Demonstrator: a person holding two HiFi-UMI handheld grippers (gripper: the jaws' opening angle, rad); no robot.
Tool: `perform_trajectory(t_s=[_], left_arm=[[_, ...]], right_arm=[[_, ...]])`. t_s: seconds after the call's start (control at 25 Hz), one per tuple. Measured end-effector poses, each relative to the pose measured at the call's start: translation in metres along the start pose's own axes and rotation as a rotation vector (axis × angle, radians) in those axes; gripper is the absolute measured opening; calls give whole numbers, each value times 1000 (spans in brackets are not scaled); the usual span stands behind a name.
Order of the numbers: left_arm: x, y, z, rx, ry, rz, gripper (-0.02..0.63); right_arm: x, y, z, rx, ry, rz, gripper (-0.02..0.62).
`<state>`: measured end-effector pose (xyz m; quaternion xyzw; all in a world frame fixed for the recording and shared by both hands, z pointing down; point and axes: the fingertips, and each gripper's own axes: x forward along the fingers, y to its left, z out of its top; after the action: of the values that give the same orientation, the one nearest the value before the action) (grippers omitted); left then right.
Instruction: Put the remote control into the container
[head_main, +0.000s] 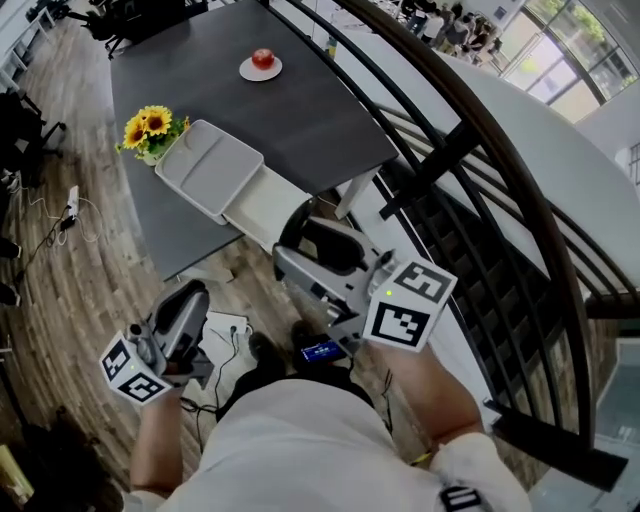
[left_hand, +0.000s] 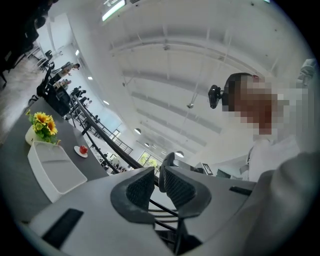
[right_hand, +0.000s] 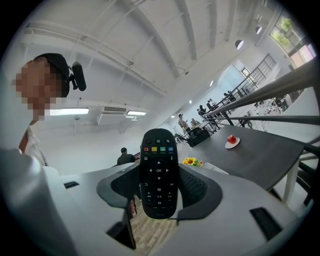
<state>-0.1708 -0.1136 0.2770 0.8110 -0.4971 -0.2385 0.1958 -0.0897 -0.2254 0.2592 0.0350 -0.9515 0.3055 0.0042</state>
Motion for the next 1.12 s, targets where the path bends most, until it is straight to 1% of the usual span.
perform_trajectory(t_s=[0.12,0.24,0.4,0.52,0.68,0.88,1.0,1.12], left_arm=[[15,22,16,55,12,-3,63],[25,44,23,92,30,4,63],[38,74,21,114,62,13,63],[48,101,12,124,87,30,63],[57,142,-14,135,141,70,63],[60,189,-61,130,239,135,63],[58,208,-85,105,284,162,63],[58,219,-97,94,308,176,63]], right_arm=[[24,-12,12,-66,25,-5,233],[47,-26,13,-105,64,-9,233],[76,-55,7,-119,118,-25,233],[96,-83,-4,-125,170,-59,233],[121,-131,-32,-144,255,-120,233],[142,-189,-84,-188,398,-205,233],[150,-215,-119,-270,520,-243,233],[157,-238,-149,-382,659,-279,233]])
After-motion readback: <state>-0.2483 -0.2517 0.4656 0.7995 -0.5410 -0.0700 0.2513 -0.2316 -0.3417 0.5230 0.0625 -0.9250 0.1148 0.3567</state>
